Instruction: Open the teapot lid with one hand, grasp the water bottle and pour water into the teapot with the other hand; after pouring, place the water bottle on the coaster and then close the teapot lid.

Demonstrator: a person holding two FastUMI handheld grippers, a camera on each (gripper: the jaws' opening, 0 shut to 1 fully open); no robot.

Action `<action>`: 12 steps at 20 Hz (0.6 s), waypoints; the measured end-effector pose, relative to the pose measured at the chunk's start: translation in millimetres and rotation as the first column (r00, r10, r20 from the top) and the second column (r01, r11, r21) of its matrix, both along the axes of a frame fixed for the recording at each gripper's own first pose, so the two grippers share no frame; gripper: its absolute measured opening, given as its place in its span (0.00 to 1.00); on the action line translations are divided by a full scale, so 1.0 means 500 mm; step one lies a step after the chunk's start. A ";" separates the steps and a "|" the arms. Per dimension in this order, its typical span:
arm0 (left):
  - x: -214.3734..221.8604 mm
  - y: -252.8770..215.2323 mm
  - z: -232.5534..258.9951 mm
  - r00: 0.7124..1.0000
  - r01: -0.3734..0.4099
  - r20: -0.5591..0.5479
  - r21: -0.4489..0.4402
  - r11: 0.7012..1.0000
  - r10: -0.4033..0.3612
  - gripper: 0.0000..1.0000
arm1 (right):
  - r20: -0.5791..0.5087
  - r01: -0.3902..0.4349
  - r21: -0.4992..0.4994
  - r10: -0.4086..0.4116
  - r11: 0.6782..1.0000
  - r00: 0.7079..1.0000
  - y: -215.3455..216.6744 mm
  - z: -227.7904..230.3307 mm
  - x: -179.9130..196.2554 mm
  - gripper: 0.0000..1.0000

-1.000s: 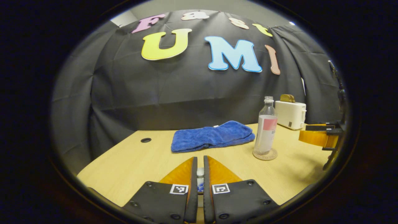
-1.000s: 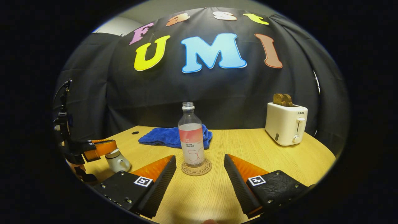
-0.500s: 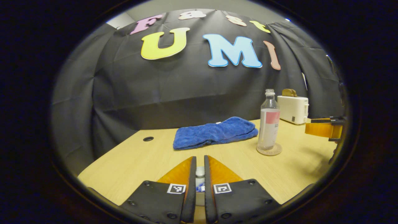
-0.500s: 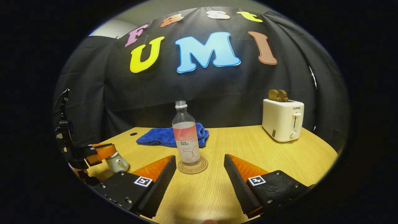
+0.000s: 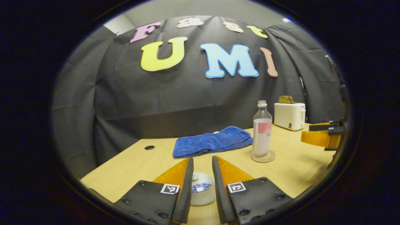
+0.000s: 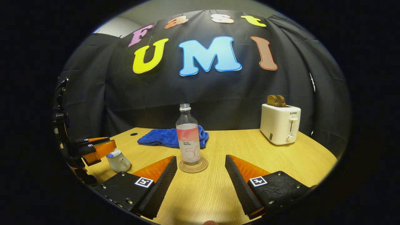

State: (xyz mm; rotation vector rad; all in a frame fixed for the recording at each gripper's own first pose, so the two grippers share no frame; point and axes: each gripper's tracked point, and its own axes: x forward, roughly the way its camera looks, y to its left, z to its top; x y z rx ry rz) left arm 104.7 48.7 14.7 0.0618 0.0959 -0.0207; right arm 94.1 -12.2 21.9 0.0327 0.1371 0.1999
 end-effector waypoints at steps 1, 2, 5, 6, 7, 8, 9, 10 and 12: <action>-0.016 -0.007 0.009 1.000 0.005 0.011 -0.010 1.000 -0.005 0.42 | 0.009 0.002 -0.006 -0.002 1.000 1.000 0.003 0.004 -0.014 0.96; -0.033 -0.013 0.019 1.000 0.009 0.022 -0.025 1.000 -0.008 0.38 | 0.018 0.005 -0.011 -0.004 1.000 1.000 0.005 0.009 -0.028 0.96; -0.086 -0.034 0.030 0.999 0.024 0.046 -0.073 0.997 -0.021 0.48 | 0.037 0.023 -0.024 -0.022 0.999 0.999 0.015 0.008 -0.076 0.96; -0.105 -0.042 0.028 0.999 0.029 0.045 -0.081 0.996 -0.025 0.49 | 0.047 0.028 -0.030 -0.026 0.999 0.999 0.019 0.007 -0.093 0.96; -0.123 -0.048 0.022 0.999 0.032 0.044 -0.085 0.996 -0.028 0.49 | 0.053 0.036 -0.037 -0.034 0.999 0.998 0.023 0.003 -0.108 0.96; -0.137 -0.052 0.019 0.999 0.034 0.042 -0.086 0.996 -0.031 0.48 | 0.058 0.040 -0.042 -0.037 0.998 0.998 0.027 0.000 -0.123 0.96; -0.151 -0.055 0.015 0.999 0.035 0.041 -0.087 0.996 -0.032 0.45 | 0.066 0.041 -0.043 -0.038 0.998 0.997 0.032 -0.004 -0.137 0.96; -0.164 -0.058 0.012 0.999 0.037 0.043 -0.091 0.995 -0.033 0.42 | 0.072 0.043 -0.041 -0.040 0.998 0.997 0.035 -0.005 -0.148 0.96; -0.185 -0.063 0.004 0.998 0.038 0.047 -0.109 0.993 -0.033 0.49 | 0.080 0.045 -0.029 -0.043 0.999 0.996 0.042 -0.010 -0.168 0.96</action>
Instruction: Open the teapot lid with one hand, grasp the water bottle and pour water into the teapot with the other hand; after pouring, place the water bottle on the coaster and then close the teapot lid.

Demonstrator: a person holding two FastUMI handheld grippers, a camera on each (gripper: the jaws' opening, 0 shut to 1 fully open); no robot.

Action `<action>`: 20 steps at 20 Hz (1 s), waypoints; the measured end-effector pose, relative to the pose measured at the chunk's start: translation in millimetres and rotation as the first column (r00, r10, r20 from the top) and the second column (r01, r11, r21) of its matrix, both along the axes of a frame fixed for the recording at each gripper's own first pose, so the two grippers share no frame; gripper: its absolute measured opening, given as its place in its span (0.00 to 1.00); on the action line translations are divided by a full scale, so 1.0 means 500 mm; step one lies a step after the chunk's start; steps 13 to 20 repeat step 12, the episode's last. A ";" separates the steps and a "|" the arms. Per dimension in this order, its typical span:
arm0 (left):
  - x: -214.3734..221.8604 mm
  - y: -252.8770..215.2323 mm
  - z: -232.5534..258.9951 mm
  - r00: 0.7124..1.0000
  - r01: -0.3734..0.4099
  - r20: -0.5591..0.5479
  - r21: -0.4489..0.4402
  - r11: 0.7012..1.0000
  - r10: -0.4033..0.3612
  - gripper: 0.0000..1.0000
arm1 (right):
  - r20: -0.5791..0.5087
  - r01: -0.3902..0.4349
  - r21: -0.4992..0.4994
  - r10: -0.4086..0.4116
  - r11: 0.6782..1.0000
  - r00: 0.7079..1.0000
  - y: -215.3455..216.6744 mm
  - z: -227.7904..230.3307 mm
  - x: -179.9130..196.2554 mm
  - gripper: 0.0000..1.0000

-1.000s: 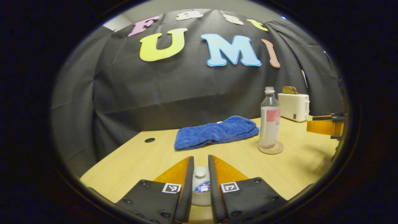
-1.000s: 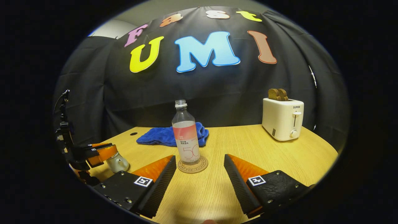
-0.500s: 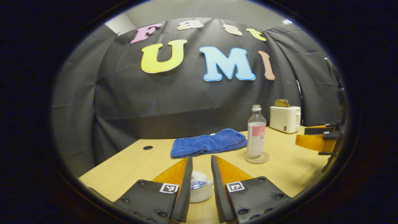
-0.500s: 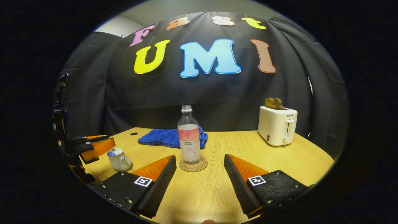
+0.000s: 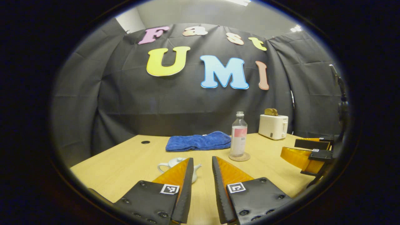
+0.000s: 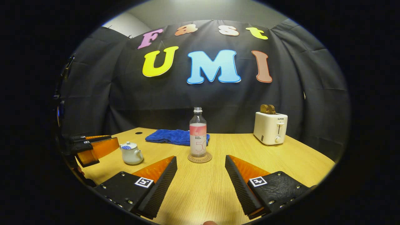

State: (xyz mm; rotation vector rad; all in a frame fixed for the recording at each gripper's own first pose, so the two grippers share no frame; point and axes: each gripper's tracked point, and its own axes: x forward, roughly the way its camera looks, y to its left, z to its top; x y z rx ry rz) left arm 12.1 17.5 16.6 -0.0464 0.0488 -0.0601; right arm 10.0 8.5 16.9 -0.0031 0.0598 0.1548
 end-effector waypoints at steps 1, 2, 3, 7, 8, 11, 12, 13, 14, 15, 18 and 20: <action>-0.009 0.001 -0.004 1.000 -0.001 0.004 -0.011 1.000 0.001 0.42 | 0.002 0.001 0.006 -0.001 1.000 1.000 0.001 -0.004 -0.009 0.96; -0.017 0.001 -0.006 1.000 -0.005 0.007 -0.021 1.000 0.005 0.49 | 0.003 0.003 0.012 -0.003 1.000 1.000 0.001 -0.008 -0.014 0.96; -0.023 0.002 -0.010 1.000 -0.009 0.006 -0.028 1.000 0.010 0.49 | 0.003 0.006 0.016 -0.006 1.000 1.000 0.001 -0.013 -0.019 0.96; -0.039 0.011 -0.032 1.000 -0.021 -0.002 -0.048 0.999 0.021 0.36 | 0.000 0.026 0.035 -0.026 0.999 1.000 -0.010 -0.030 -0.033 0.96; -0.041 0.010 -0.036 1.000 -0.021 -0.004 -0.055 0.998 0.021 0.43 | -0.001 0.031 0.040 -0.031 0.999 1.000 -0.013 -0.033 -0.034 0.96; -0.043 0.013 -0.044 1.000 -0.027 -0.006 -0.061 0.998 0.026 0.48 | -0.003 0.046 0.047 -0.046 0.998 0.999 -0.023 -0.039 -0.032 0.96; -0.044 0.012 -0.048 1.000 -0.027 -0.009 -0.059 0.998 0.027 0.48 | -0.004 0.050 0.046 -0.050 0.998 0.999 -0.025 -0.042 -0.031 0.96; -0.044 0.012 -0.048 1.000 -0.027 -0.009 -0.059 0.998 0.027 0.48 | -0.004 0.050 0.046 -0.050 0.998 0.999 -0.025 -0.042 -0.031 0.96; -0.044 0.012 -0.048 1.000 -0.027 -0.009 -0.059 0.998 0.027 0.48 | -0.004 0.050 0.046 -0.050 0.998 0.999 -0.025 -0.042 -0.031 0.96; -0.044 0.012 -0.048 1.000 -0.027 -0.009 -0.059 0.998 0.027 0.48 | -0.004 0.050 0.046 -0.050 0.998 0.999 -0.025 -0.042 -0.031 0.96; -0.044 0.012 -0.048 1.000 -0.027 -0.009 -0.059 0.998 0.027 0.48 | -0.004 0.050 0.046 -0.050 0.998 0.999 -0.025 -0.042 -0.031 0.96; -0.044 0.012 -0.048 1.000 -0.027 -0.009 -0.059 0.998 0.027 0.48 | -0.004 0.050 0.046 -0.050 0.998 0.999 -0.025 -0.042 -0.031 0.96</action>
